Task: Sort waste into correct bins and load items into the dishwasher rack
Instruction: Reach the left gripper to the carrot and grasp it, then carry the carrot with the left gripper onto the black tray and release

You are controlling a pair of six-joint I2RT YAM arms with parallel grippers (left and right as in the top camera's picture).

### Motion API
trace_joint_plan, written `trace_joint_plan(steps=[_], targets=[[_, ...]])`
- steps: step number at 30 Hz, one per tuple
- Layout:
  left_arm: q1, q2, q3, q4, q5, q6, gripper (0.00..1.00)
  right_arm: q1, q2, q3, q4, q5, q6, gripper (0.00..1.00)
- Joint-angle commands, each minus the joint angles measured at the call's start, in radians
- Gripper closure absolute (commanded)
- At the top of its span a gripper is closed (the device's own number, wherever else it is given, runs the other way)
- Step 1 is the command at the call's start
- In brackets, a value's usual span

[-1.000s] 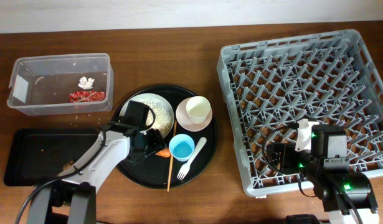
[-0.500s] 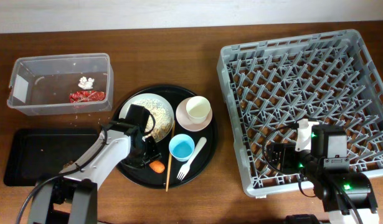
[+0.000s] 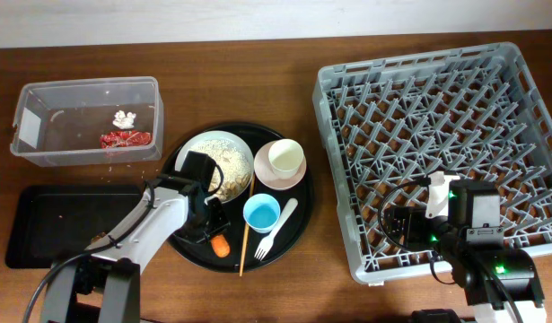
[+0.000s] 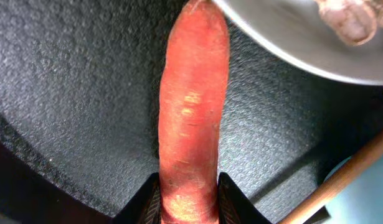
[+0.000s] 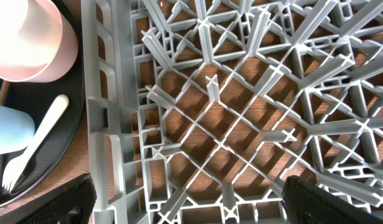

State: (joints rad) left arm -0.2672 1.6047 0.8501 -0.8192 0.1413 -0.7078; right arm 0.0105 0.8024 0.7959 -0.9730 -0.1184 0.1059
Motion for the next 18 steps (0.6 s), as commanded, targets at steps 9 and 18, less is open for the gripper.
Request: trace_joint_plan(steps=[9,18], targets=[[0.102,-0.237,0.004,-0.142,-0.172,0.006,0.81,0.007,-0.002,0.021,0.000,-0.003,0.007,0.01],[0.371,-0.349,0.003,-0.098,-0.400,0.056,0.81,0.007,-0.002,0.021,-0.001,-0.003,0.007,0.01]])
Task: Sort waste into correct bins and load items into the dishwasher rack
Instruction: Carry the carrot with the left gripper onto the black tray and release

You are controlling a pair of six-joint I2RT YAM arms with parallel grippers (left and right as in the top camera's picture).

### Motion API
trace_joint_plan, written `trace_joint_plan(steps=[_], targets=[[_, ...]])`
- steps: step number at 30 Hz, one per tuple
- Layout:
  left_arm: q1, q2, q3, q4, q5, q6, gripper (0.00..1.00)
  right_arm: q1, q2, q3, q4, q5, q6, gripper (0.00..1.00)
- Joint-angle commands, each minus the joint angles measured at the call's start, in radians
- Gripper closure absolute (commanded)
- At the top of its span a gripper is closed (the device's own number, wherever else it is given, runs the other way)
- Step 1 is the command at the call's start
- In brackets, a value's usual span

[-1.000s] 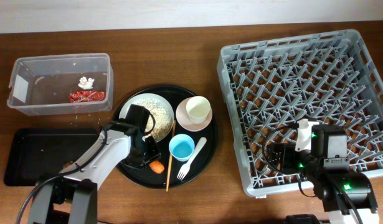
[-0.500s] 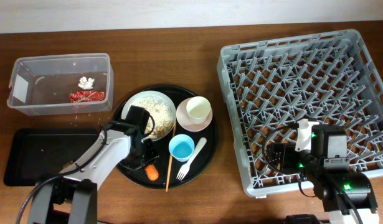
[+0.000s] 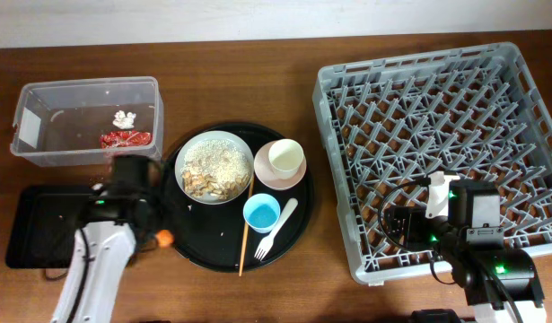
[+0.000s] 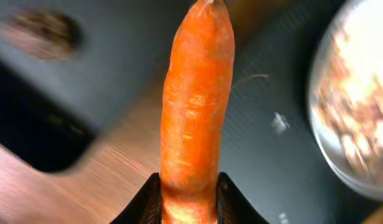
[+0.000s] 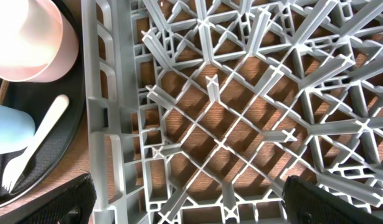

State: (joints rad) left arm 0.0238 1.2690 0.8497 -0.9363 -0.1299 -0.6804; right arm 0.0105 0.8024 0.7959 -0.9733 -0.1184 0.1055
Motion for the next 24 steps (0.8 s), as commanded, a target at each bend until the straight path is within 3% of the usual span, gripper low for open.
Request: trace_joint_plan(steps=[1,10,16,24], targets=[[0.123,-0.014,0.004,0.040,-0.137,0.050,0.81,0.007,-0.002,0.021,0.000,-0.003,0.007,0.01],[0.305,-0.007,0.004,0.140,-0.141,0.053,0.79,0.007,-0.002,0.021,0.000,-0.003,0.007,0.01],[0.314,0.002,0.004,0.140,-0.141,0.053,0.51,0.007,-0.002,0.021,0.000,-0.003,0.007,0.01],[0.313,0.002,0.004,0.132,-0.128,0.080,0.48,0.007,-0.002,0.021,0.000,-0.003,0.007,0.01]])
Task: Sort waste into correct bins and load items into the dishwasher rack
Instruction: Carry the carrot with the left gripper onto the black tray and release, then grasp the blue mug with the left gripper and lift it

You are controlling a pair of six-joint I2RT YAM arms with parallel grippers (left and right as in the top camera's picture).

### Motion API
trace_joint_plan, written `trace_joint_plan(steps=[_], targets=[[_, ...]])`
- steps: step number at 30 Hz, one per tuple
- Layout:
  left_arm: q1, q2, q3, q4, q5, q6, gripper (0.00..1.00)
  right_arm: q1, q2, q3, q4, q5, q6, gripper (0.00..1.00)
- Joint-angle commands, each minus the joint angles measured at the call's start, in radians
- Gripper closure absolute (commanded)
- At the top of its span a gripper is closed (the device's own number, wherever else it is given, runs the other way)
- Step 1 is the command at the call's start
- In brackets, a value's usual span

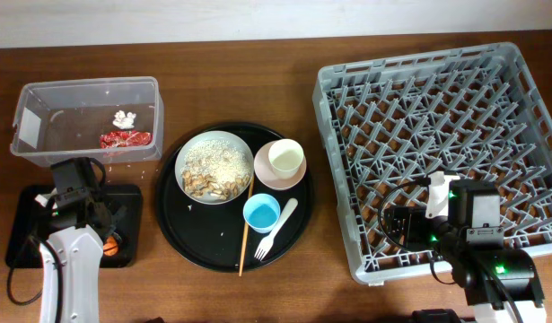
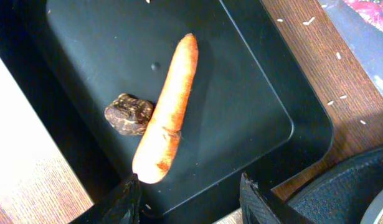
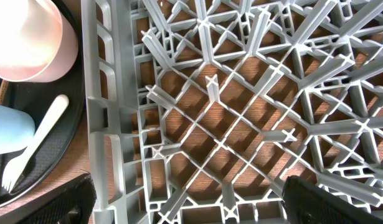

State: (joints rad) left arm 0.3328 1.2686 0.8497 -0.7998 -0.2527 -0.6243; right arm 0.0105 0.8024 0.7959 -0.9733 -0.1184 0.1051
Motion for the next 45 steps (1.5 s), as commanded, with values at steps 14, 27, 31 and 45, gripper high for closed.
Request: trace_joint_plan(steps=[14,27,31,45], targets=[[-0.119,0.002,0.004,0.000,0.314,0.206,0.42,0.007,-0.002,0.021,0.000,-0.003,0.008,0.01],[-0.399,0.006,0.004,0.016,0.438,0.282,0.42,0.007,0.018,0.020,0.001,-0.066,0.008,0.01],[-0.478,0.034,0.004,0.054,0.469,0.281,0.42,0.007,0.063,0.020,0.000,-0.066,0.008,0.01],[-0.693,0.234,0.004,0.251,0.564,0.277,0.43,0.007,0.088,0.021,0.000,-0.066,0.008,0.01]])
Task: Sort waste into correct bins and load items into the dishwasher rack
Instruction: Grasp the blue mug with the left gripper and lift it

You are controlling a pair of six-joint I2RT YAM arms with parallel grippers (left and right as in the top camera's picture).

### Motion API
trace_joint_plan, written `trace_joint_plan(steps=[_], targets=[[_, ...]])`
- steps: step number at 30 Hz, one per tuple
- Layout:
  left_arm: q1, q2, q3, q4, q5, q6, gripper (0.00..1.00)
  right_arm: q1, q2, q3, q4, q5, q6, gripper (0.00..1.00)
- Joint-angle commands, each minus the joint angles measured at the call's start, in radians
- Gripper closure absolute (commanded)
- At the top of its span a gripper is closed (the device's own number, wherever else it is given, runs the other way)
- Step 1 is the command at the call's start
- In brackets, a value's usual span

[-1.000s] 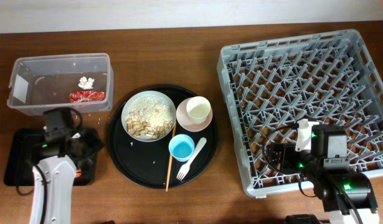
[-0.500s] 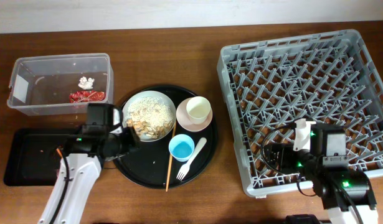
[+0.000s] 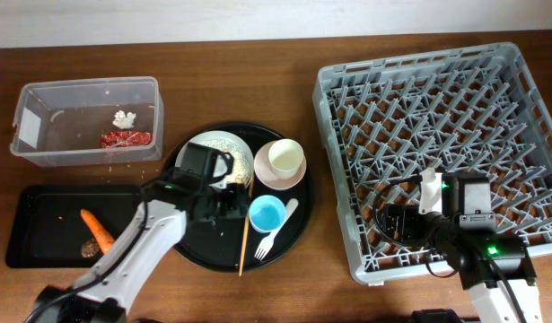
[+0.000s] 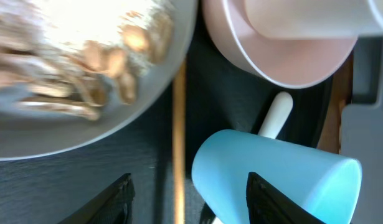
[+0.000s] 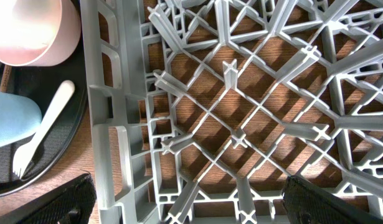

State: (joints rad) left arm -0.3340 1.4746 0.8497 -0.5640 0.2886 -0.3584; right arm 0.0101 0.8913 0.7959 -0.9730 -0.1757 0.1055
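Note:
On the round black tray (image 3: 197,251) stand a plate of food scraps (image 3: 223,152), a pink bowl with a cream cup (image 3: 285,161), a blue cup (image 3: 266,213), a white fork (image 3: 274,231) and a wooden chopstick (image 3: 243,240). My left gripper (image 3: 229,203) hovers open over the tray, the chopstick (image 4: 178,149) and the blue cup (image 4: 272,171) between its spread jaws. The carrot (image 3: 96,227) lies in the black bin (image 3: 42,205). My right gripper (image 5: 185,208) hangs open over the grey dishwasher rack (image 3: 437,144), holding nothing.
A clear bin (image 3: 87,121) at the back left holds a red wrapper (image 3: 125,138) and a white scrap. A dark lump (image 3: 89,249) lies beside the carrot in the black bin. The rack's upright tines (image 5: 231,74) fill the right side.
My left gripper has left the black bin, where the carrot stays, and now hangs open over the tray by the blue cup. My right gripper has shifted slightly over the rack.
My left gripper was shut on the carrot on the round tray. It then held the carrot between tray and black bin. Later it was open above the bin with the carrot lying inside. Now it is back over the tray, open.

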Motion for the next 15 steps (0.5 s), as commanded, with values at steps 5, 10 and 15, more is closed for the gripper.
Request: trace_joint_plan(steps=[5,10,15], targets=[[-0.030,0.035,0.004,0.030,0.022,0.012,0.43,0.008,-0.001,0.021,-0.001,-0.009,0.007,0.01],[-0.030,0.035,0.018,0.027,-0.034,0.013,0.43,0.008,-0.001,0.021,-0.001,-0.009,0.007,0.01],[-0.030,0.034,0.090,-0.040,-0.073,0.016,0.43,0.008,-0.001,0.021,-0.002,-0.009,0.007,0.01]])
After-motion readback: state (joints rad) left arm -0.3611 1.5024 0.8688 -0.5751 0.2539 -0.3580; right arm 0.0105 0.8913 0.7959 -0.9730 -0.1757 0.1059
